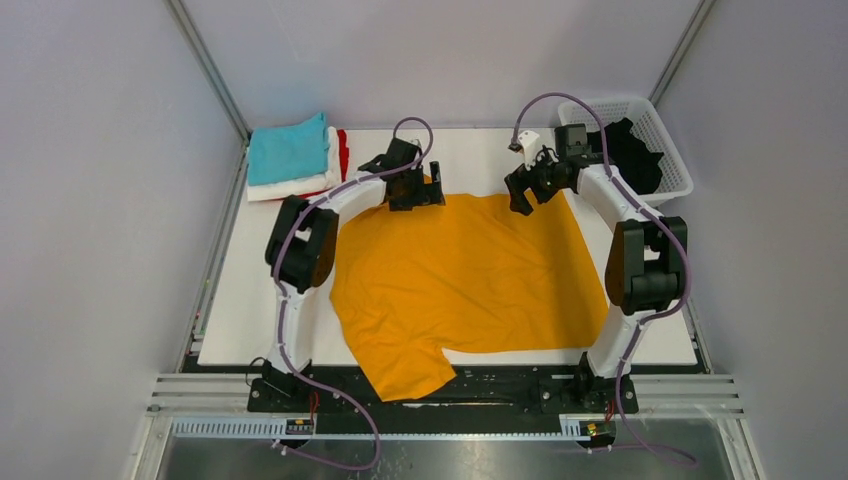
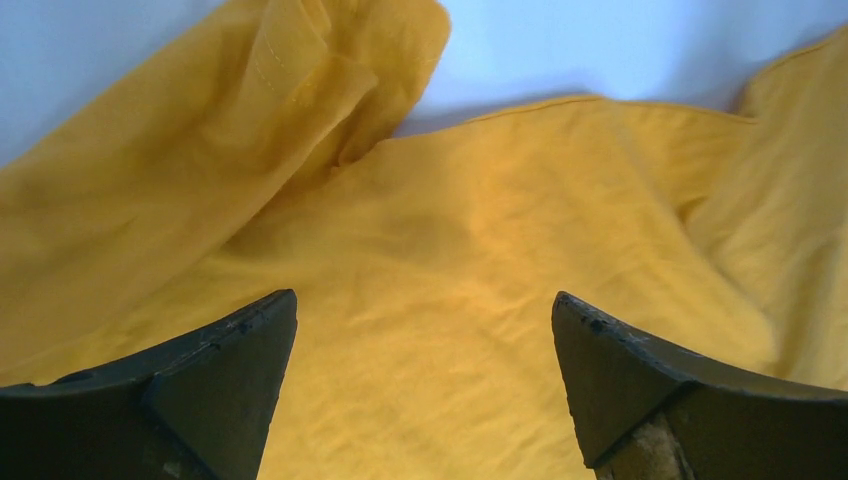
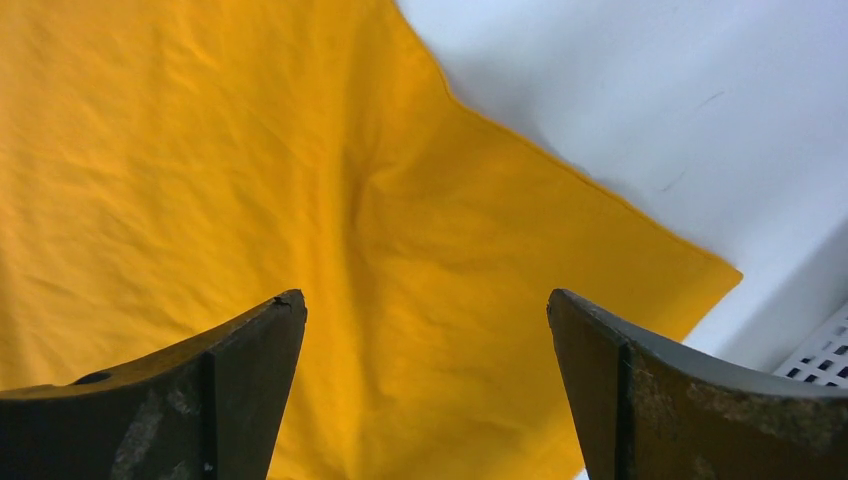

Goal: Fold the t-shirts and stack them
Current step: Flatten out the tshirt

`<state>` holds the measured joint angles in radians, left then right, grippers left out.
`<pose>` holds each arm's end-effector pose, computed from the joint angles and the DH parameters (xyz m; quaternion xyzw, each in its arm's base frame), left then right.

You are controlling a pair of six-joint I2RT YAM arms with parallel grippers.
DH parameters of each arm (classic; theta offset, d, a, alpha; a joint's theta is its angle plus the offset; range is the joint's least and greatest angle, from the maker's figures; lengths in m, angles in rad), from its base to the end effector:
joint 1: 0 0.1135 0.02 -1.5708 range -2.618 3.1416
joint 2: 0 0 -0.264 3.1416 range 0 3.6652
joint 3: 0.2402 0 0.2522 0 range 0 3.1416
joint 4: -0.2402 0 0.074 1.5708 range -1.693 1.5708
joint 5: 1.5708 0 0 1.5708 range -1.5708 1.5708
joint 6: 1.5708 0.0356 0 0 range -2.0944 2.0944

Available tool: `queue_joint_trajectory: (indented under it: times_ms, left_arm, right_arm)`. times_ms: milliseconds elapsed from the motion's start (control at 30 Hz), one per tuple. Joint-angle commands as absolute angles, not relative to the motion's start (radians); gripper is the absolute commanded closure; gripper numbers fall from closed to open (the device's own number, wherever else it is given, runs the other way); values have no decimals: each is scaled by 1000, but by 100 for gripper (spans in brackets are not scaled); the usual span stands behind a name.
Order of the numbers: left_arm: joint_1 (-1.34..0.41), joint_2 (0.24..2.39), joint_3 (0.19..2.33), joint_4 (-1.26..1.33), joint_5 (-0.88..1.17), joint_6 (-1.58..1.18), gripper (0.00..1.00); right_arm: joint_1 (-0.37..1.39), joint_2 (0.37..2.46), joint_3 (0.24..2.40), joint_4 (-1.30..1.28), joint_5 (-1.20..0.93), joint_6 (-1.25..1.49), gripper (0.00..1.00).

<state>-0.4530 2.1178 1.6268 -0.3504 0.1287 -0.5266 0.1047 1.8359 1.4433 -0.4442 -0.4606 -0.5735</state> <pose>0.4246 -0.2118 0.1949 -0.0114 0.9325 -0.2205 0.2858 0.4055 0.0585 0.2514 -0.3795 0.8298 0.1261 0.3893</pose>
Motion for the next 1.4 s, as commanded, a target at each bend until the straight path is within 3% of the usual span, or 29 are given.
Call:
queue_joint_trajectory:
  times_ms: [0, 267, 633, 733, 900, 1033, 1167, 1367]
  left_arm:
    - [-438, 2226, 1813, -407, 121, -505, 1]
    - [-313, 2531, 2287, -577, 7, -646, 1]
    - [-222, 2489, 2346, -404, -8, -628, 1]
    - [-235, 2391, 2262, -402, 63, -611, 1]
    - [-324, 2143, 1931, -429, 6, -536, 1]
    - [-397, 1964, 1631, -451, -53, -583, 1]
    - [-417, 1831, 1398, -417, -6, -640, 1]
    - [-437, 1848, 1278, -434, 23, -648, 1]
  right_arm:
    - [103, 1836, 1518, -533, -416, -767, 1]
    - [103, 1798, 1496, -514, -347, -830, 1]
    - [104, 1767, 1456, -492, -331, -847, 1]
    - [108, 1781, 1458, -496, -338, -828, 1]
    - [130, 1824, 1517, -591, -312, -729, 0]
    - [133, 1833, 1552, -633, -206, -246, 1]
    - [137, 1787, 1414, -573, -245, 138, 1]
    - [145, 1775, 1201, -436, -279, 323, 0]
